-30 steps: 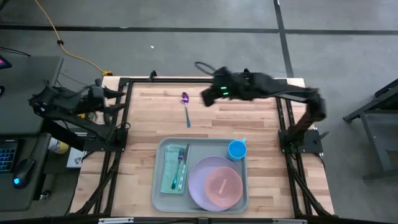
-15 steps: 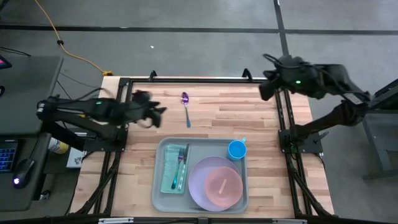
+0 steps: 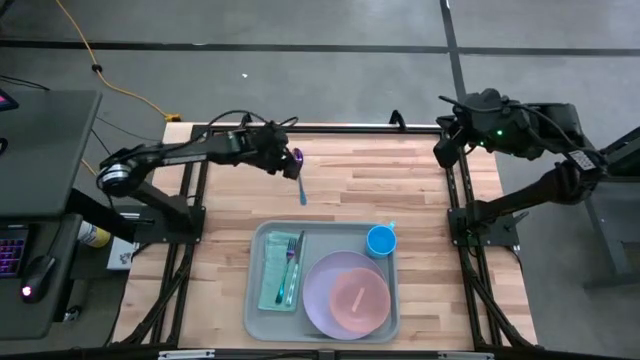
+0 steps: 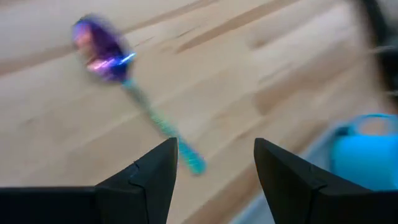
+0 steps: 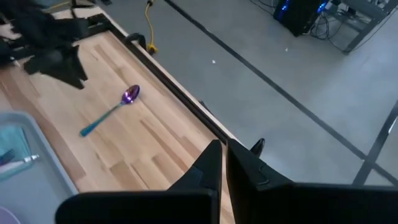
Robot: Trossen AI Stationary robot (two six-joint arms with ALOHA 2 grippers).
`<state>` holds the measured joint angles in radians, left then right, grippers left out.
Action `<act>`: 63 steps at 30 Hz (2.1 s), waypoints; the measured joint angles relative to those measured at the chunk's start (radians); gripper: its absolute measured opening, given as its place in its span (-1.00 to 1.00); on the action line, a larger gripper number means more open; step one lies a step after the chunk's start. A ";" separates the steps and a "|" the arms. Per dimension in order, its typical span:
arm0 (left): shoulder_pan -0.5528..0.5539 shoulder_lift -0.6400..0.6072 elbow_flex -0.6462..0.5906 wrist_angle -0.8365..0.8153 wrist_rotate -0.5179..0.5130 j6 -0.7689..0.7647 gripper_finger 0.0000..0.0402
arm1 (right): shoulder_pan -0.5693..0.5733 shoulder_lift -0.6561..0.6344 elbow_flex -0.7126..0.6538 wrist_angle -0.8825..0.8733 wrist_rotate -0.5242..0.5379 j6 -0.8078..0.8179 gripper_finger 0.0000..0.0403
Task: Set up tray
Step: Put the blue spoon on top of the blue napkin to the left of the blue fork
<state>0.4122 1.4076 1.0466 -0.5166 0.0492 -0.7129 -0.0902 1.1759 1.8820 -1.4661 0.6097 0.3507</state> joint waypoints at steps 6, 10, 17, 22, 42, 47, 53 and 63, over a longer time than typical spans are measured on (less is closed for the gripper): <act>0.074 0.100 0.006 -0.020 -0.009 -0.094 0.20 | 0.000 0.002 0.000 -0.011 0.008 -0.023 -1.00; 0.072 0.183 0.083 -0.037 -0.020 -0.103 0.20 | 0.000 0.001 0.000 -0.013 0.015 -0.042 -1.00; 0.072 0.384 0.361 -0.314 -0.062 0.028 0.20 | 0.000 0.001 0.000 -0.013 0.019 -0.065 -1.00; 0.072 0.495 0.540 -0.500 -0.165 0.031 0.20 | 0.000 0.000 0.000 -0.013 0.022 -0.075 -1.00; 0.059 0.592 0.550 -0.509 -0.119 -0.300 0.20 | 0.000 0.000 0.000 -0.016 0.034 -0.091 -1.00; 0.052 0.647 0.549 -0.482 -0.041 -0.279 0.20 | 0.000 0.000 0.000 -0.017 0.037 -0.102 -1.00; 0.037 0.681 0.549 -0.444 -0.033 -0.285 0.20 | 0.000 -0.002 0.000 -0.042 0.036 -0.101 -1.00; 0.039 0.714 0.549 -0.446 -0.043 -0.355 0.20 | 0.000 -0.027 0.000 -0.059 0.030 -0.086 -1.00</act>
<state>0.4515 2.1216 1.5951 -0.9626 0.0062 -1.0683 -0.0906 1.1492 1.8824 -1.5253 0.6395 0.2646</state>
